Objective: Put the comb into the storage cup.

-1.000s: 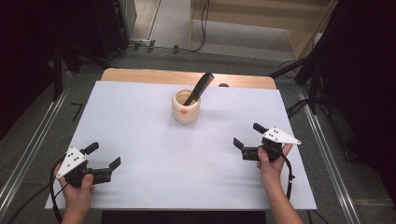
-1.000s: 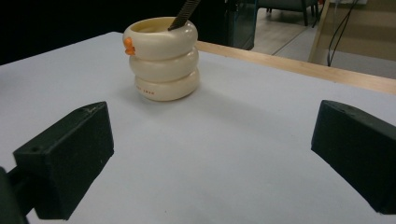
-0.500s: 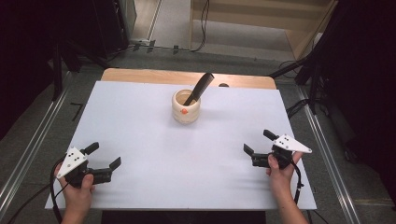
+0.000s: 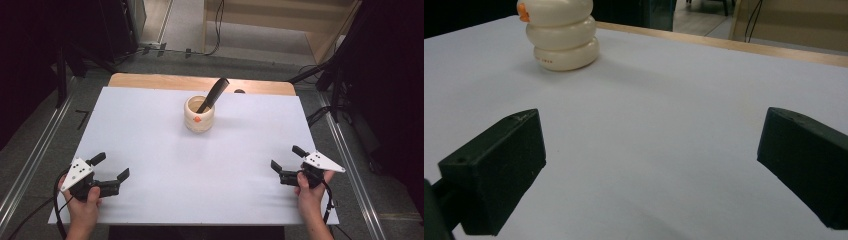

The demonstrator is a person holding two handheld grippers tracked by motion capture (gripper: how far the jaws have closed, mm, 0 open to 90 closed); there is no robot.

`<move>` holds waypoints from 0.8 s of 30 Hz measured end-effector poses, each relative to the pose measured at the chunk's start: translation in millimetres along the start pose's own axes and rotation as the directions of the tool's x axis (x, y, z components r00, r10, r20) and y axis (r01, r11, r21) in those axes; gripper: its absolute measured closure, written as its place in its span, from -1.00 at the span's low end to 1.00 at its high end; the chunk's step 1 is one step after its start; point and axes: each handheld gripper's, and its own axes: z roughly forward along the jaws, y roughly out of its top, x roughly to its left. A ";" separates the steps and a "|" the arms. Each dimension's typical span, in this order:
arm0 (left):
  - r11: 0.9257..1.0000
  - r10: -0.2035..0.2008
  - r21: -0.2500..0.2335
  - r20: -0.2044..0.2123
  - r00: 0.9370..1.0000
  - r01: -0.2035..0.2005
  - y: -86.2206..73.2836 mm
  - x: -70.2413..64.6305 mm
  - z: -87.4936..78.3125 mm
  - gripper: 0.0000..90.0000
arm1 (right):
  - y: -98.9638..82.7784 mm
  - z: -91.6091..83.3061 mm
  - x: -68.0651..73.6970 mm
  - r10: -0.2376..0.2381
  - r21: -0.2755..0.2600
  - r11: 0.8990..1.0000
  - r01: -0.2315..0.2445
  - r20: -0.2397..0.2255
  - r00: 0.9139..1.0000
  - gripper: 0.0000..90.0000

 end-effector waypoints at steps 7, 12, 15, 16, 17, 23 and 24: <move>1.000 -0.001 -0.002 0.001 1.000 0.001 -0.1 0.0 -0.2 -0.99 | -8.2 -11.7 -7.9 0.010 0.007 1.000 -0.010 0.022 1.000 -1.00; 1.000 -0.001 -0.002 0.001 1.000 0.001 -0.1 0.0 -0.3 -0.99 | -13.8 -21.3 -14.5 0.013 0.010 1.000 -0.013 0.045 0.999 -1.00; 1.000 -0.001 -0.002 0.000 1.000 0.001 -0.1 0.0 -0.2 -0.99 | -16.2 -24.4 -17.7 0.018 0.007 1.000 -0.018 0.049 0.999 -1.00; 1.000 -0.007 -0.004 -0.002 1.000 0.007 -0.2 0.3 -0.5 -0.99 | -17.7 -27.9 -19.8 0.023 0.006 1.000 -0.024 0.057 0.998 -1.00; 1.000 -0.007 -0.005 -0.002 1.000 0.007 -0.2 0.8 -0.8 -0.99 | -17.9 -29.1 -20.2 0.026 0.005 1.000 -0.026 0.057 0.998 -1.00; 1.000 -0.010 -0.007 0.000 1.000 0.010 -0.3 1.4 -1.3 -0.99 | -20.7 -37.5 -23.7 0.028 0.001 1.000 -0.028 0.066 0.997 -1.00; 1.000 -0.010 -0.007 0.000 1.000 0.010 -0.3 1.4 -1.3 -0.99 | -21.4 -38.5 -24.0 0.030 0.001 1.000 -0.030 0.065 0.997 -1.00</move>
